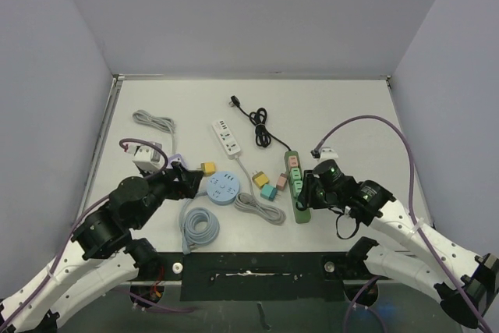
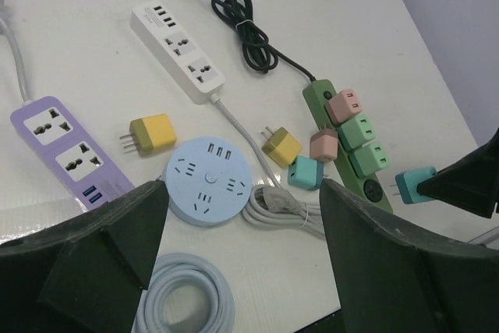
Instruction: Insert the plug
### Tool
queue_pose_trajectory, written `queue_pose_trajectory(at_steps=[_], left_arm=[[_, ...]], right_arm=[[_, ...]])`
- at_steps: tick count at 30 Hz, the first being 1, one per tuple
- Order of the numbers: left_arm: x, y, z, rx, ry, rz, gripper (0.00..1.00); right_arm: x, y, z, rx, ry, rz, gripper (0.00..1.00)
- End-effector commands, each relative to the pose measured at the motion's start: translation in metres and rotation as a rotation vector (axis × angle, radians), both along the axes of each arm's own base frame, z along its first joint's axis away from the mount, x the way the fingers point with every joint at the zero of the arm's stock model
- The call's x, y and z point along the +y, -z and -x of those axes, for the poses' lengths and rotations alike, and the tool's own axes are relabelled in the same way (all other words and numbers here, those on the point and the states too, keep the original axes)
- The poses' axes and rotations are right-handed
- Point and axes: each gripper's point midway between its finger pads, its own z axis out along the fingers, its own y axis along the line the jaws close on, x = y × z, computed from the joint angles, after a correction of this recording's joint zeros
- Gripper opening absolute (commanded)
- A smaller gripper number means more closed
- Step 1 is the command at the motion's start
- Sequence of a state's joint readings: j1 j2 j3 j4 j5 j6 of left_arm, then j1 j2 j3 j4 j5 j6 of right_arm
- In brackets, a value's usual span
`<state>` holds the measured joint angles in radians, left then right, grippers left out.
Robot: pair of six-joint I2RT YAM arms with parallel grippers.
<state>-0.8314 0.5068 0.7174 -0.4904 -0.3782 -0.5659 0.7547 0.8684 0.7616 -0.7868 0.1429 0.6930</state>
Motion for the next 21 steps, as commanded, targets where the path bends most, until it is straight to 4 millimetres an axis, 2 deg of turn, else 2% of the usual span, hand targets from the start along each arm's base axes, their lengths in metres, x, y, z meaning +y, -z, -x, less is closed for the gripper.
queue_pose_trajectory(at_steps=[1,5,6,8,13,21], left_arm=[[0.009,0.01,0.012,0.006,0.012,0.001,0.77],[0.01,0.005,0.017,-0.028,0.035,0.033,0.78],[0.01,0.012,0.017,-0.021,0.036,0.024,0.78],[0.011,0.015,0.017,-0.02,0.034,0.024,0.78],[0.007,0.018,0.017,-0.021,0.051,0.022,0.78],[-0.001,0.023,0.018,-0.002,0.085,0.005,0.78]], right_arm=[[-0.004,0.007,-0.002,-0.017,0.038,0.001,0.02],[-0.004,0.017,-0.006,-0.043,0.036,0.01,0.0],[-0.005,0.017,-0.008,-0.048,0.054,0.013,0.0],[-0.011,0.017,-0.014,-0.064,0.11,0.027,0.0],[-0.012,0.017,-0.021,-0.096,0.113,0.039,0.0],[-0.001,0.029,-0.015,-0.038,0.056,0.034,0.0]])
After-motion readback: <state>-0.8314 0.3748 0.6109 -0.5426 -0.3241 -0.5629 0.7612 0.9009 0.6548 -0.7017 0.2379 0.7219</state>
